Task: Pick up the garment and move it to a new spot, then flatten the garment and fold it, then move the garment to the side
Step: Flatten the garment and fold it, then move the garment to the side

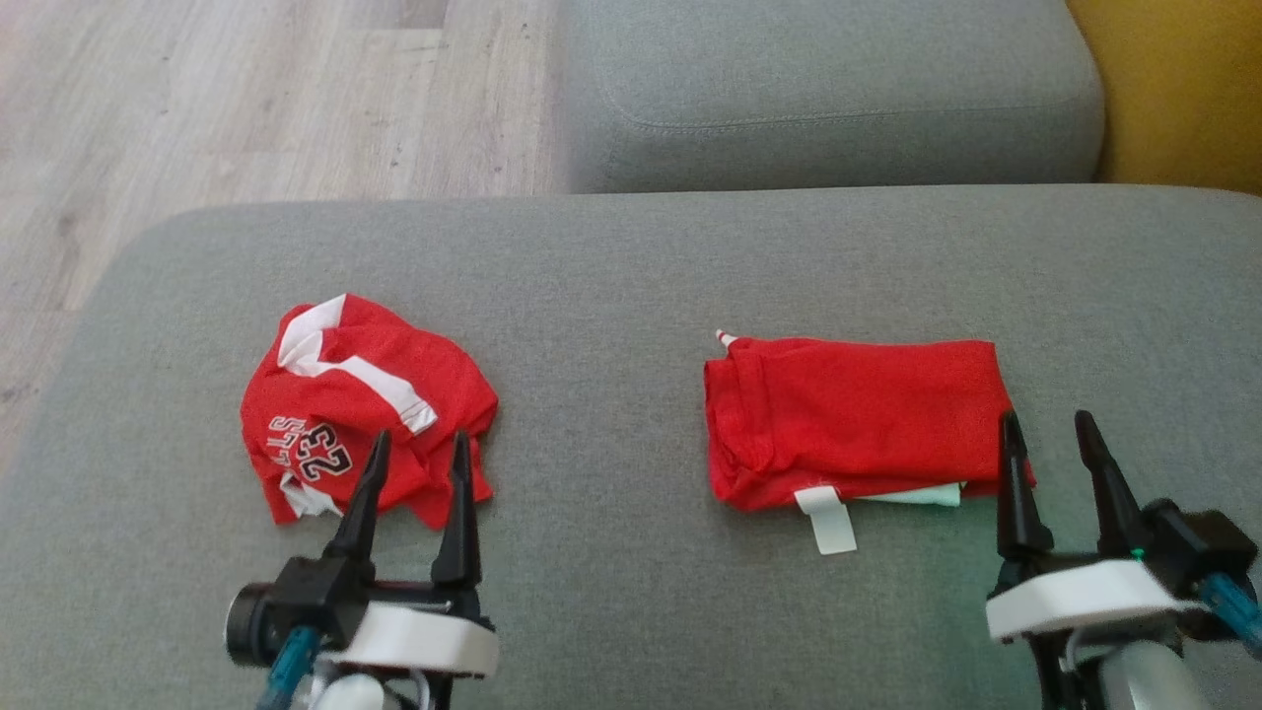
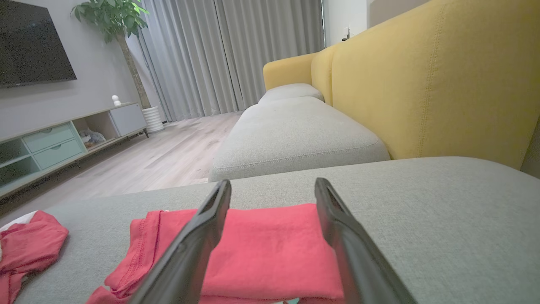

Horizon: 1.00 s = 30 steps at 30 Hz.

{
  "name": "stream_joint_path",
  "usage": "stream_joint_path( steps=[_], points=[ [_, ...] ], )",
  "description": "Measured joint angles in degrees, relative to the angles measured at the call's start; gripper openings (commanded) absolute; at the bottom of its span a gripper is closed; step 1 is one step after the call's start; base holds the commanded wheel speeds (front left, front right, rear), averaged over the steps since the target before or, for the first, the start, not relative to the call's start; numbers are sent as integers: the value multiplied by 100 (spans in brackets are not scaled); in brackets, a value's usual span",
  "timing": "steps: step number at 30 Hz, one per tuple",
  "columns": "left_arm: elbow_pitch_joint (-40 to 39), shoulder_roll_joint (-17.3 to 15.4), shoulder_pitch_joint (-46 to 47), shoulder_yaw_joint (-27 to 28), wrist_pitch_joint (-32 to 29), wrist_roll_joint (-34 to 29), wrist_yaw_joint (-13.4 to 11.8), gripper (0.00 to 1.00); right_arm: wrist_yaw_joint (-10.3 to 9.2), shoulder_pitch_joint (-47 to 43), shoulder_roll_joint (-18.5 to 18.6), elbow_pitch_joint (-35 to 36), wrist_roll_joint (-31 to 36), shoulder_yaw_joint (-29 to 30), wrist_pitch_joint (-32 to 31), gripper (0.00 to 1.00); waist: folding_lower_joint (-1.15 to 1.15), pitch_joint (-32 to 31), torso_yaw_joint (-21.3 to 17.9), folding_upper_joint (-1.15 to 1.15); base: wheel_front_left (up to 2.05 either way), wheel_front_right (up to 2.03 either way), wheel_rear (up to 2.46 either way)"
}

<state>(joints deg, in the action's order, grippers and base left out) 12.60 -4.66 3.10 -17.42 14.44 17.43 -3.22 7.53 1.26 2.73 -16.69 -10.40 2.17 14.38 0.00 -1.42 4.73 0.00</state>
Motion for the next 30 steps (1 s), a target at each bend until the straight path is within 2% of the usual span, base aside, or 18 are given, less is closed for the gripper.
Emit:
stream_joint_path(
  steps=[9, 17, 23, 30],
  points=[
    [-43, 80, -220, 300, 0, -233, 130, 100, 0, -314, -18, 258, -163, -3, 0, 100, 0, 26, -33, 0, 0, 0, 0],
    [-47, 143, -193, 305, 0, -311, 253, 100, 0, -81, -19, 165, -37, 110, -92, 100, 0, 245, 7, 0, 0, 0, 0],
    [-41, 155, 83, 286, 1, -341, 326, 100, 0, 823, -18, -401, 81, 528, -620, 100, 1, 600, 66, 0, 0, 0, 0],
    [-8, 170, 427, 212, 1, -337, 376, 100, 0, 1736, -13, -1704, 256, 1128, -1323, 100, 2, 1100, 235, 0, 0, 0, 0]
  ],
)
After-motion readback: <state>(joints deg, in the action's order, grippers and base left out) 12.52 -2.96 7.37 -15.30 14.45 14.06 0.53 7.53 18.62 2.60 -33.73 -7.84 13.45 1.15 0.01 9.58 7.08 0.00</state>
